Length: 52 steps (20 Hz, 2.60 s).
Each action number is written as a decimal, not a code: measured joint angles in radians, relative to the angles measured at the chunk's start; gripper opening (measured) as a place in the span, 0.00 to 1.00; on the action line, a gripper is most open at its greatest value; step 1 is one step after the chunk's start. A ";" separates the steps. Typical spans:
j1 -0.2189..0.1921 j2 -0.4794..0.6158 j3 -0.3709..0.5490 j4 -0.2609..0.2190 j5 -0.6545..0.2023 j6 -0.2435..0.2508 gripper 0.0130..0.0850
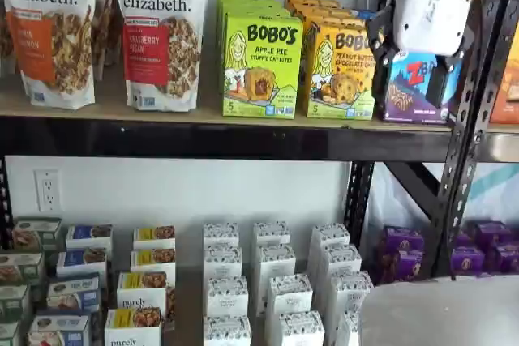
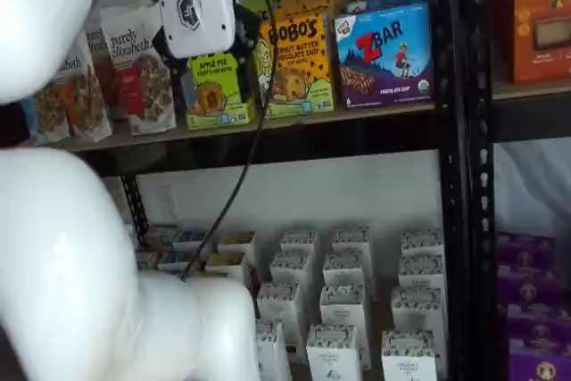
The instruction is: Pick the green box on the top shelf, the fourth from the left
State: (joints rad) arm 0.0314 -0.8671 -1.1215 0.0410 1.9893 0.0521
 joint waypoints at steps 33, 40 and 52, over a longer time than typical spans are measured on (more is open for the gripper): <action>0.352 0.164 -0.040 -0.091 -0.270 0.328 1.00; 0.377 0.291 -0.122 -0.090 -0.372 0.355 1.00; 0.391 0.458 -0.265 -0.115 -0.434 0.369 1.00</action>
State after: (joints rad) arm 0.4226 -0.4095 -1.3868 -0.0737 1.5557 0.4215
